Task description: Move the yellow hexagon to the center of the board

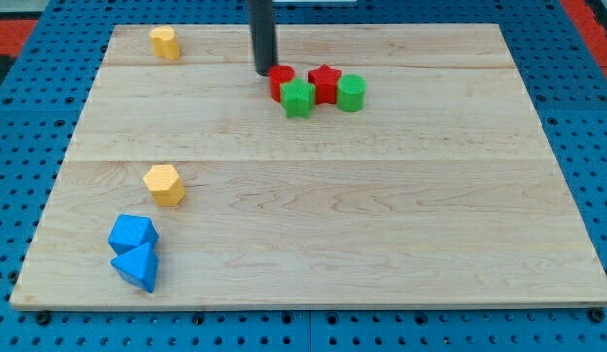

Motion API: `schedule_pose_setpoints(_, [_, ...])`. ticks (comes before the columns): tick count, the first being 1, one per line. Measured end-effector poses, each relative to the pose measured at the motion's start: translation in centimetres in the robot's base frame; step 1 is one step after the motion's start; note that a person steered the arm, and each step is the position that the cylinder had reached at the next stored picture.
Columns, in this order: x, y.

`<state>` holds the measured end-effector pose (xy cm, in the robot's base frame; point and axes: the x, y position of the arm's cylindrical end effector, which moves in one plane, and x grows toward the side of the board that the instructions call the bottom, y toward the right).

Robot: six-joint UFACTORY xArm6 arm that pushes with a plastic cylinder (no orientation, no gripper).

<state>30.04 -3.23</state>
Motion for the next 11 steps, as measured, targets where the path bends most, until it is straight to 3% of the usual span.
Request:
schedule_pose_setpoints(1, [5.0,2.1])
schedule_pose_setpoints(3, [9.4,-4.0])
schedule_pose_setpoints(4, [19.2,1.1])
schedule_pose_setpoints(5, [23.5,-4.4])
schedule_pose_setpoints(6, [22.0,-10.5])
schedule_pose_setpoints(7, [20.6,-12.8])
schedule_pose_setpoints(10, [21.7,-14.6])
schedule_pose_setpoints(11, [19.6,-17.6])
